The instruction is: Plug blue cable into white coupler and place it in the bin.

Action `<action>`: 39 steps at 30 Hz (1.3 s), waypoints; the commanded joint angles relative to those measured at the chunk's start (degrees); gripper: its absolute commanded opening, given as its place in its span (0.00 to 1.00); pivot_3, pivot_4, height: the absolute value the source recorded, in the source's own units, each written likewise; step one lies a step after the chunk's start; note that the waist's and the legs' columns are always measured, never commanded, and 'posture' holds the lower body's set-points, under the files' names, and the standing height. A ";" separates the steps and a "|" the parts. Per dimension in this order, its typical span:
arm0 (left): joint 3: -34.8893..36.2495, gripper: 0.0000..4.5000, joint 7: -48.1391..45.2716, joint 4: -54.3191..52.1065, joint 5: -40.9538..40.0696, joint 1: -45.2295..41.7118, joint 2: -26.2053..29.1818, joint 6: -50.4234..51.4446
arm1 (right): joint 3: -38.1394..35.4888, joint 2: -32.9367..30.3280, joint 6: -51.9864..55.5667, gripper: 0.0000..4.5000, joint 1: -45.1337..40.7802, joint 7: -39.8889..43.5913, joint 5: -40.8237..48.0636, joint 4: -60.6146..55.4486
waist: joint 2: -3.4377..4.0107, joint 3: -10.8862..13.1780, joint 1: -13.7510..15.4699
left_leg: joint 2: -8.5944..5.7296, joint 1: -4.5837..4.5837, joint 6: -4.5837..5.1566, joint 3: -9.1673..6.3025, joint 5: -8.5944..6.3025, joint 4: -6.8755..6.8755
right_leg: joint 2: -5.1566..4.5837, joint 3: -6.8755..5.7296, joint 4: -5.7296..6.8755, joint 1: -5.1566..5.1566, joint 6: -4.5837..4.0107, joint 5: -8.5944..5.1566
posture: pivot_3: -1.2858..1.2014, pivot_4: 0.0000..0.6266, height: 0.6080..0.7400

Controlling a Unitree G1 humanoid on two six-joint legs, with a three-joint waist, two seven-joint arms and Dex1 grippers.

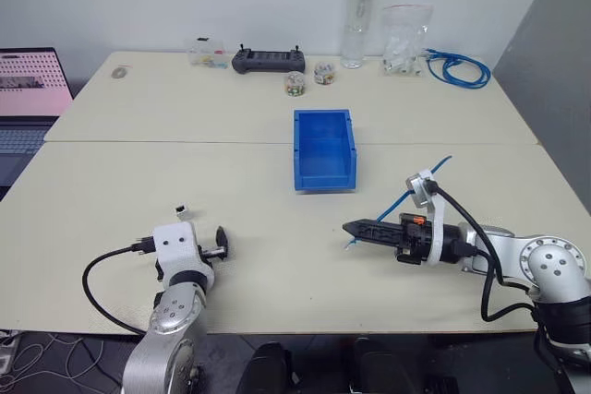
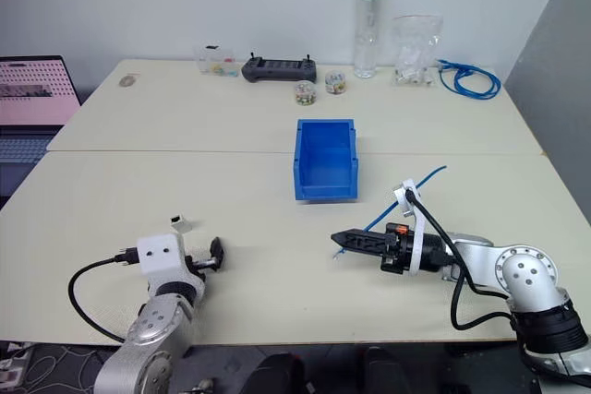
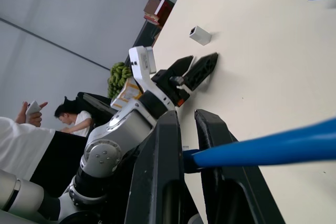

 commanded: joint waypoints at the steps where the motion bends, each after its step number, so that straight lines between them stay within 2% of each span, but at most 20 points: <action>1: 2.29 1.00 -0.12 6.95 2.84 -3.33 -1.90 -4.43 | -2.58 -0.32 1.20 0.03 -0.50 0.85 0.62 -1.64 | 0.00 0.00 0.00 | 0.00 0.00 0.00 -0.01 0.00 0.01 | 0.00 -0.01 0.03 0.00 0.02 -0.01 | 0.52 0.24 1.00; 10: 6.01 1.00 -1.75 16.92 4.27 -9.35 -3.86 -9.77 | -4.44 -0.72 2.77 0.03 -0.02 -0.11 1.03 -2.69 | 0.08 -0.05 -0.03 | 0.01 0.08 0.03 -0.02 0.02 0.01 | 0.03 -0.02 0.14 0.01 0.19 -0.09 | 0.52 0.24 1.00; 16: 7.87 1.00 -1.77 18.52 4.51 -10.49 -4.44 -9.86 | -5.24 -0.95 3.06 0.03 1.08 -0.95 1.41 -3.80 | 0.14 -0.08 -0.05 | 0.01 0.10 0.03 -0.01 0.03 0.01 | 0.03 -0.01 0.19 0.01 0.19 -0.09 | 0.52 0.24 1.00; 19: 8.78 0.91 -2.05 18.15 3.99 -10.06 -5.26 -9.48 | -5.53 -0.90 3.03 0.03 1.27 -1.10 1.12 -4.02 | 0.15 -0.09 -0.13 | 0.01 0.11 0.03 -0.01 0.02 0.00 | 0.03 -0.01 0.19 0.01 0.19 -0.09 | 0.52 0.24 1.00; 34: 11.61 0.19 -2.70 16.48 3.51 -10.43 -6.47 -5.67 | -6.28 -0.14 2.86 0.03 1.76 -1.96 0.61 -3.88 | 0.19 -0.11 -0.23 | 0.02 0.12 0.03 0.00 0.03 0.00 | 0.05 0.00 0.19 0.01 0.20 -0.10 | 0.52 0.24 1.00; 39: 10.63 0.18 -6.86 15.71 3.25 -10.29 -3.77 -3.05 | -6.63 -0.03 2.43 0.03 2.41 -2.17 0.42 -4.91 | 0.19 -0.11 -0.36 | 0.02 0.13 0.03 0.01 0.02 -0.01 | 0.06 0.01 0.19 0.01 0.20 -0.10 | 0.52 0.24 1.00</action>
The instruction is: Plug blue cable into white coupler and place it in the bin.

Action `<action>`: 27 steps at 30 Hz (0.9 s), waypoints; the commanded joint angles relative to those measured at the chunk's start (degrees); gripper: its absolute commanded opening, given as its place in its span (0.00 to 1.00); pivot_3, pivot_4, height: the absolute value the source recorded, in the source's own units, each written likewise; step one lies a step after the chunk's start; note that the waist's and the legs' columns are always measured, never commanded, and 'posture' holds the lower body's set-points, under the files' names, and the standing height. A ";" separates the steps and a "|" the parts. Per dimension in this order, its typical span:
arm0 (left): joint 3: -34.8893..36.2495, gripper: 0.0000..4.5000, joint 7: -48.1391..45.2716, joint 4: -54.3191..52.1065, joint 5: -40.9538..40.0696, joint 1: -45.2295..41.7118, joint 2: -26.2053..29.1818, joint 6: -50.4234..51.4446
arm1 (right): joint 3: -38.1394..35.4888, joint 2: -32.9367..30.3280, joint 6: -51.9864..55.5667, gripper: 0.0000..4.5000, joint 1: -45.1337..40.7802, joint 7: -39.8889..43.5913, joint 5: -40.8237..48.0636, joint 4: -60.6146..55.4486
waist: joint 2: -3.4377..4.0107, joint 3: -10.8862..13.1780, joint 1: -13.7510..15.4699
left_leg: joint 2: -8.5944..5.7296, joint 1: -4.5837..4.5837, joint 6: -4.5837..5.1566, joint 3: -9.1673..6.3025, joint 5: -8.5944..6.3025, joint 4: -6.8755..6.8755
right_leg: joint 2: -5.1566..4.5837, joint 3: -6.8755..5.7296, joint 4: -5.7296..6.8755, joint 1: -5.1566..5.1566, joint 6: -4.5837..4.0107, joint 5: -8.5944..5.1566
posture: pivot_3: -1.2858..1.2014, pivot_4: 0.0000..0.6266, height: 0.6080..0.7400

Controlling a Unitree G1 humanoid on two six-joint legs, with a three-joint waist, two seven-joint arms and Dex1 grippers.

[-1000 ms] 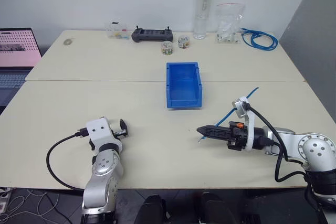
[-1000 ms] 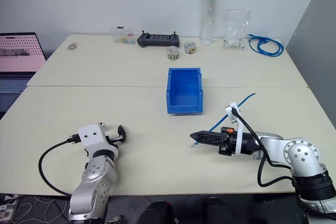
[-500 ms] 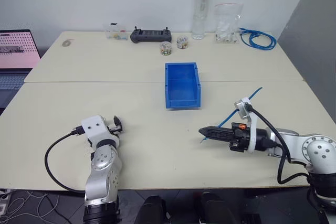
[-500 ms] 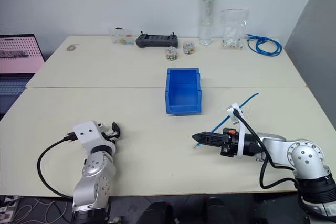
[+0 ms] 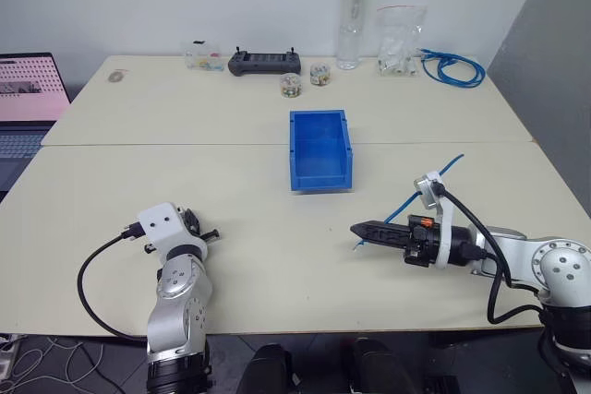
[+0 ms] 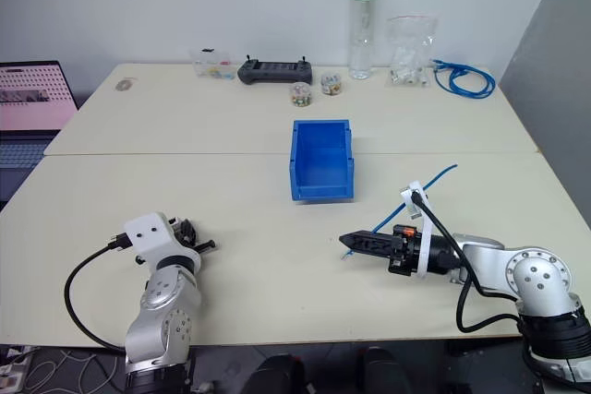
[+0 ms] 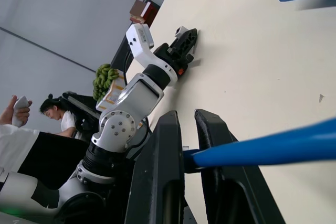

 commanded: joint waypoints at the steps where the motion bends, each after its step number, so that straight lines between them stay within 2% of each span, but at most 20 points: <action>1: -1.33 0.18 -7.34 -0.17 -0.98 1.05 4.28 4.36 | -2.12 -0.20 -0.78 0.03 -0.07 0.28 0.28 -3.34 | 0.00 0.00 -0.06 | 0.00 0.01 0.00 0.00 0.00 0.00 | 0.00 0.00 0.00 0.00 0.00 0.00 | 0.52 0.24 1.00; 5: -13.18 0.18 -34.50 -4.60 -2.81 1.92 18.49 1.19 | -0.70 -2.29 -1.08 0.03 -2.04 5.38 -6.61 -5.79 | 0.00 0.04 0.14 | 0.04 0.00 -0.01 -0.08 0.01 -0.03 | 0.14 -0.08 0.02 -0.03 -0.01 -0.01 | 0.52 0.24 1.00; 8: -17.59 0.18 -53.97 -6.15 -8.21 3.21 27.03 -1.29 | 2.53 -4.29 -3.12 0.03 -4.73 12.12 -16.07 -7.31 | 0.00 0.06 0.14 | -0.03 -0.05 -0.02 0.02 0.01 -0.03 | 0.10 -0.05 -0.16 -0.02 -0.01 0.00 | 0.52 0.24 1.00; 12: -23.59 0.18 -69.69 -2.05 -8.22 -0.79 32.30 -5.50 | 8.52 -5.55 -8.23 0.03 -9.64 20.28 -28.88 -8.32 | 0.01 0.13 -0.05 | 0.04 -0.22 -0.01 0.00 0.00 -0.14 | -0.01 -0.08 -0.59 -0.06 -0.15 0.16 | 0.52 0.24 1.00; 14: -26.94 0.18 -73.56 2.73 -5.24 -3.89 32.21 -9.79 | 12.16 -5.54 -12.78 0.03 -11.29 23.40 -36.69 -8.47 | 0.07 0.16 -0.01 | 0.04 -0.24 0.00 -0.01 0.00 -0.16 | 0.00 -0.10 -0.60 -0.07 -0.16 0.16 | 0.52 0.24 1.00; 19: -32.88 0.18 -79.28 18.99 0.12 -12.83 25.48 -20.15 | 21.77 -0.77 -24.90 0.03 -12.86 27.32 -53.81 -5.38 | 0.07 0.15 0.33 | 0.01 -0.30 0.01 -0.06 -0.01 -0.10 | -0.02 -0.17 -0.67 -0.03 -0.11 0.17 | 0.52 0.24 1.00; 27: -33.58 0.18 -81.96 33.91 2.98 -20.48 19.28 -28.34 | 24.18 5.91 -29.94 0.03 -12.60 29.17 -63.19 -0.64 | 0.13 0.10 1.44 | -0.19 -0.35 0.22 -0.11 0.11 0.09 | -0.16 -0.19 -0.66 0.05 0.16 0.38 | 0.52 0.24 1.00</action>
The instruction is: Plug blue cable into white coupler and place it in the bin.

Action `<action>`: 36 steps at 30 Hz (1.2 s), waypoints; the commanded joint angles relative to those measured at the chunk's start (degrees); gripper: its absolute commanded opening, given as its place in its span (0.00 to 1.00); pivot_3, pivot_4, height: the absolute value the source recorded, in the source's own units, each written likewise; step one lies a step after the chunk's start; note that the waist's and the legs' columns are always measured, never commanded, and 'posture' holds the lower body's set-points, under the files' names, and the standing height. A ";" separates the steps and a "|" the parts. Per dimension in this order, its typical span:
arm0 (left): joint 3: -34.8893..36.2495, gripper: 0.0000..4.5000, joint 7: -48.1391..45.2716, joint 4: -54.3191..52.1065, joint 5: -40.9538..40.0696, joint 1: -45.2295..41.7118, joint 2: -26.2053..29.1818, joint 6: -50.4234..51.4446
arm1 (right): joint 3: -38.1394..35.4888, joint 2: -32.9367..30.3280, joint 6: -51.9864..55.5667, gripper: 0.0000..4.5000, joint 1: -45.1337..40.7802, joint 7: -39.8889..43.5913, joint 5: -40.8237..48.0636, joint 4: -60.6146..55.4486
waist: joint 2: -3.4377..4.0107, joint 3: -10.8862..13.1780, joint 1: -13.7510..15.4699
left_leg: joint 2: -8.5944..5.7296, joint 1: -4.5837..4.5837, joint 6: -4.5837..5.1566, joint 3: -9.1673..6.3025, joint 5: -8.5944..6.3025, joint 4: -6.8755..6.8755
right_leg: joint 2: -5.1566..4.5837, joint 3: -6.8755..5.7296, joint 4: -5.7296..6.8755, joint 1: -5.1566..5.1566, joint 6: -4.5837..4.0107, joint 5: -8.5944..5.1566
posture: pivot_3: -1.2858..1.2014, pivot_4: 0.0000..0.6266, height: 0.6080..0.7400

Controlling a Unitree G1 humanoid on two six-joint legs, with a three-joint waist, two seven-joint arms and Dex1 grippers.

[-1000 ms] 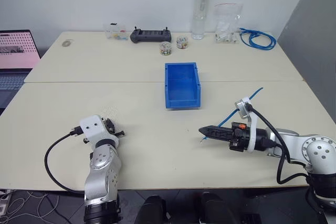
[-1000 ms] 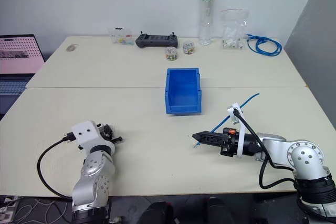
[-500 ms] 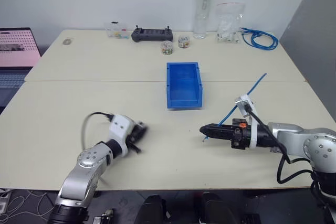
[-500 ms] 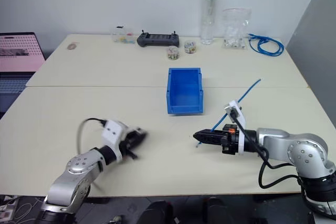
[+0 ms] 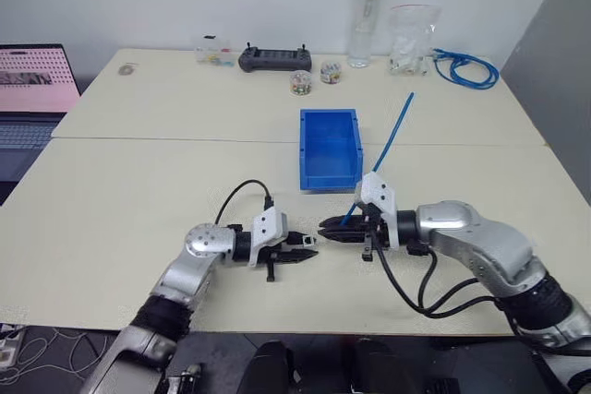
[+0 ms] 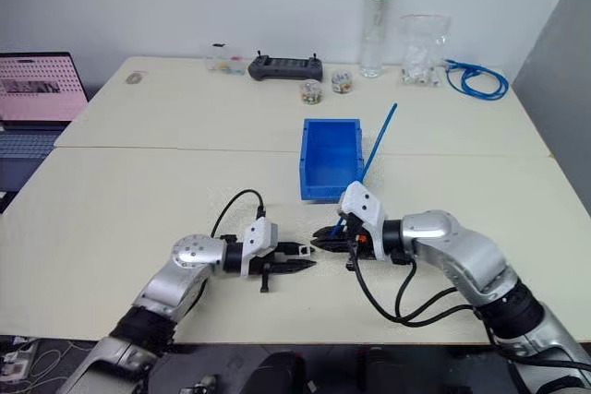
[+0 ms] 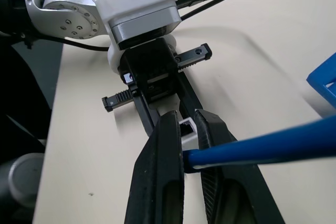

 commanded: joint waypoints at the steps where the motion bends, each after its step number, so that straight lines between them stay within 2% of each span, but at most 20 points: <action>1: -1.64 0.18 -0.18 5.66 3.09 -1.07 -2.30 -1.37 | -0.69 2.27 -1.98 0.03 -0.72 1.16 -2.59 0.45 | 0.05 -0.04 0.15 | -0.02 0.00 0.06 0.00 0.04 0.00 | 0.00 0.01 0.00 0.01 0.06 0.02 | 0.52 0.24 1.00; 10: -1.67 0.18 -2.53 6.48 3.59 -1.66 -3.15 -1.46 | -0.48 7.91 -3.61 0.03 -2.32 2.22 -7.87 4.84 | 0.26 -0.19 0.17 | -0.06 0.08 0.13 0.01 0.09 -0.01 | 0.00 0.05 0.02 0.04 -0.10 0.21 | 0.52 0.24 1.00; 26: -0.66 0.18 -2.84 4.07 3.20 -0.08 -2.96 0.79 | 2.41 8.76 -7.27 0.03 -1.14 8.07 -15.41 8.45 | 0.37 -0.38 -0.30 | -0.07 0.11 0.13 0.02 0.08 -0.04 | 0.00 0.03 0.05 0.03 -0.12 0.22 | 0.52 0.24 1.00; 36: -1.04 0.18 -3.09 2.22 3.52 0.94 -3.25 1.29 | 3.40 10.41 -12.42 0.03 -2.71 10.78 -19.47 18.05 | 0.47 -0.88 -1.03 | -0.06 0.47 0.14 0.01 0.08 -0.10 | 0.01 0.02 -0.01 0.42 -0.11 0.21 | 0.52 0.24 1.00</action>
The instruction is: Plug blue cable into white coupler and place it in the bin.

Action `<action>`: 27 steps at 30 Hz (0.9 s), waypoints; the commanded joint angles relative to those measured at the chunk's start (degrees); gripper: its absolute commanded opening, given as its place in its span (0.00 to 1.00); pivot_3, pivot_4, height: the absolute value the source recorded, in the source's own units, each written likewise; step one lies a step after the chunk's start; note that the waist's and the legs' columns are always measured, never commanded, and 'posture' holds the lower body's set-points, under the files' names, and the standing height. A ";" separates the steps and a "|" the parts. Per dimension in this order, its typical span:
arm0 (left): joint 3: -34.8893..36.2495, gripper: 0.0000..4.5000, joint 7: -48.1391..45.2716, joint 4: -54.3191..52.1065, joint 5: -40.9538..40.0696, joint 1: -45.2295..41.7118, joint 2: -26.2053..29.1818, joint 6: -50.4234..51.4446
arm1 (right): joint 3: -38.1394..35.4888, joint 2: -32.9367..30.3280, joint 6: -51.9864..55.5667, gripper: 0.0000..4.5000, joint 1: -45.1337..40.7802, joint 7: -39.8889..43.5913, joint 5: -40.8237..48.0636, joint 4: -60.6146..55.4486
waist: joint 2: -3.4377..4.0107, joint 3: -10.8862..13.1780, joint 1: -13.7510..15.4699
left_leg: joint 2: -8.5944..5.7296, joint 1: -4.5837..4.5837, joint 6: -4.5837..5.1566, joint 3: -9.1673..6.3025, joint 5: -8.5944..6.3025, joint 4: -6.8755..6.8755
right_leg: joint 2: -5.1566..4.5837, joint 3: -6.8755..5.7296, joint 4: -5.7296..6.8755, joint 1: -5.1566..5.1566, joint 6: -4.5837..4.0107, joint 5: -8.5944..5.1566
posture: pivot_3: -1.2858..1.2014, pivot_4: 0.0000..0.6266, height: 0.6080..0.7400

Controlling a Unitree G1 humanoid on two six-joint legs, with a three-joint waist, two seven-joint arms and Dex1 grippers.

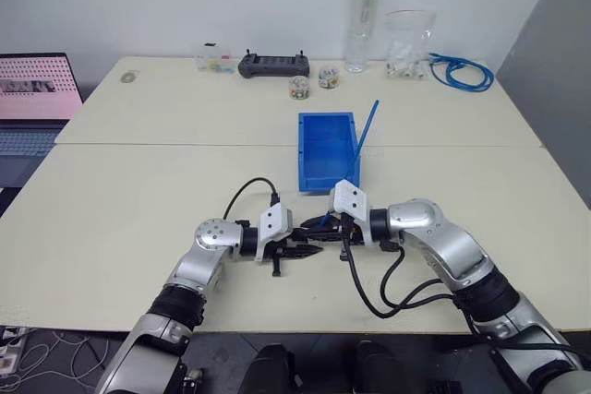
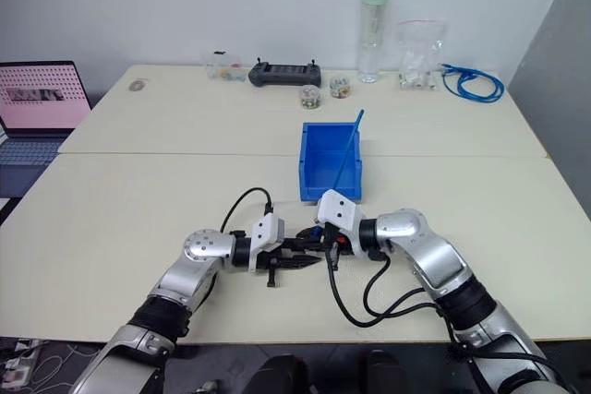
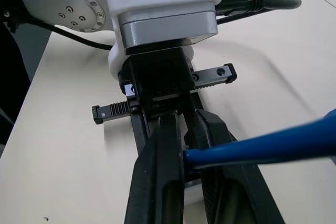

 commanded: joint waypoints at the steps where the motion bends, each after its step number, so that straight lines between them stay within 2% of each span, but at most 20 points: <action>1: -2.65 0.18 -0.95 -1.28 1.56 2.13 -0.84 1.26 | 1.11 -0.40 -0.26 0.03 -0.65 1.61 -2.85 4.32 | 0.00 -0.02 -0.10 | 0.00 0.08 0.00 -0.01 0.00 -0.01 | 0.00 -0.01 -0.02 0.08 0.01 -0.01 | 0.52 0.24 1.00; 13: -2.26 0.18 -0.92 -1.12 1.73 2.23 -0.32 1.32 | 1.74 -3.79 0.01 0.03 -2.49 9.42 -3.26 3.68 | 0.00 -0.04 -0.08 | 0.00 0.13 0.00 -0.06 -0.01 -0.02 | -0.02 -0.03 -0.07 0.17 -0.01 -0.01 | 0.52 0.24 1.00; 18: -2.32 0.18 -0.74 -1.65 1.79 2.37 -0.51 1.53 | 2.19 -0.36 0.13 0.03 -3.09 4.99 -6.01 7.57 | 0.00 -0.05 -0.17 | 0.00 0.15 0.00 -0.06 -0.01 -0.03 | -0.03 -0.03 -0.07 0.19 0.00 -0.01 | 0.52 0.24 1.00; 24: -2.61 0.18 -0.85 -1.90 1.94 2.48 -0.76 1.54 | 3.98 3.40 -0.62 0.03 -4.66 5.30 -8.33 12.90 | -0.02 -0.30 -0.75 | 0.12 0.85 0.00 0.00 -0.02 -0.19 | 0.01 0.03 -0.07 0.73 0.12 -0.27 | 0.52 0.24 1.00; 27: -2.46 0.18 -0.70 -1.73 2.06 2.18 -1.05 1.62 | 5.22 4.00 -1.37 0.03 -4.82 6.28 -9.15 14.07 | -0.03 -0.52 -1.28 | 0.17 0.92 0.00 -0.01 -0.02 -0.20 | 0.07 0.03 -0.02 0.74 0.08 -0.31 | 0.52 0.24 1.00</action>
